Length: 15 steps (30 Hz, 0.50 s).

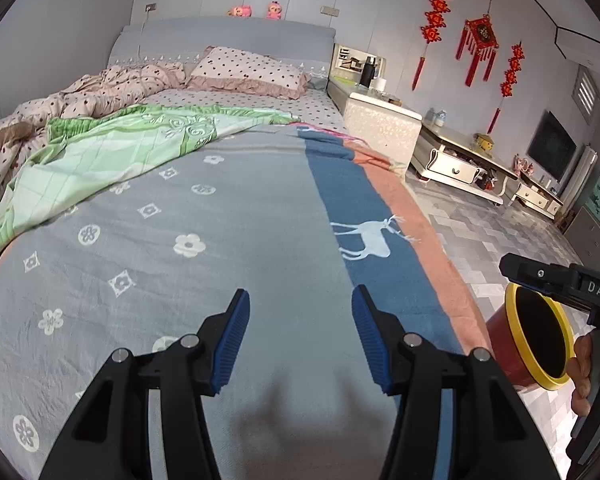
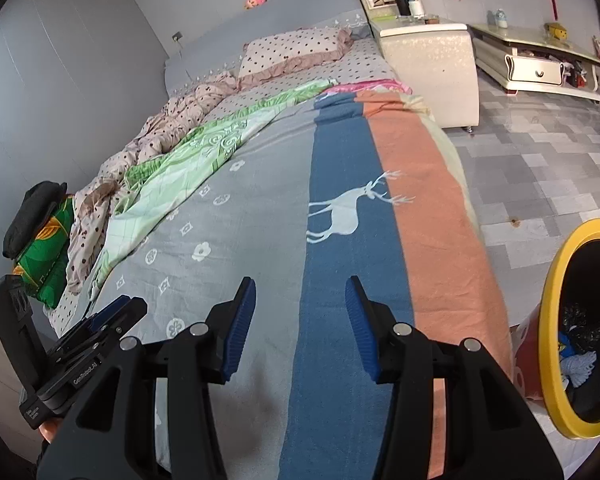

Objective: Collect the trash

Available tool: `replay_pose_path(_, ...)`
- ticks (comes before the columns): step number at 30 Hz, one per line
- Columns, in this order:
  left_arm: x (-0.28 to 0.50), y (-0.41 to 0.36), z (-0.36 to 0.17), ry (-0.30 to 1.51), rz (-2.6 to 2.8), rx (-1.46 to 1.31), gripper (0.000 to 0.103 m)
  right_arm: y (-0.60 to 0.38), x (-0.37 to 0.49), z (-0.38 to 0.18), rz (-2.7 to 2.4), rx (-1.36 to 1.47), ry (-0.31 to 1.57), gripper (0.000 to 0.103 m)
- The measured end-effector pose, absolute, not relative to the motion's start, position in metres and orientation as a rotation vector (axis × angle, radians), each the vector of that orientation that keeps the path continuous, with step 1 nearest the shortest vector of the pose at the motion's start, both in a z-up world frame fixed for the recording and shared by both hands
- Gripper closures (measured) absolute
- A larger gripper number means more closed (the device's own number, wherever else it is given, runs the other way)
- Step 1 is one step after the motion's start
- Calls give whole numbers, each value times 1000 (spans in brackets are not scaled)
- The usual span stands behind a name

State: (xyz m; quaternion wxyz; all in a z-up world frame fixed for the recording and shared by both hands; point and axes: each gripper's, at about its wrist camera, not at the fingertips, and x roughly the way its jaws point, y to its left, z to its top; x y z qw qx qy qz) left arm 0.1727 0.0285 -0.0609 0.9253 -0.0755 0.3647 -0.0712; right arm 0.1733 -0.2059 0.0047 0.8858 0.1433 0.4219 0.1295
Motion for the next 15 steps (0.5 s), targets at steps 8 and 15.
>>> replay_pose_path(8,170,44,-92,794,-115,-185,53,-185,173,-25,286,280,928,52)
replay_pose_path(15,167,54,-110,815,-100,-207,50,-173,170,-41,290,249,947,52)
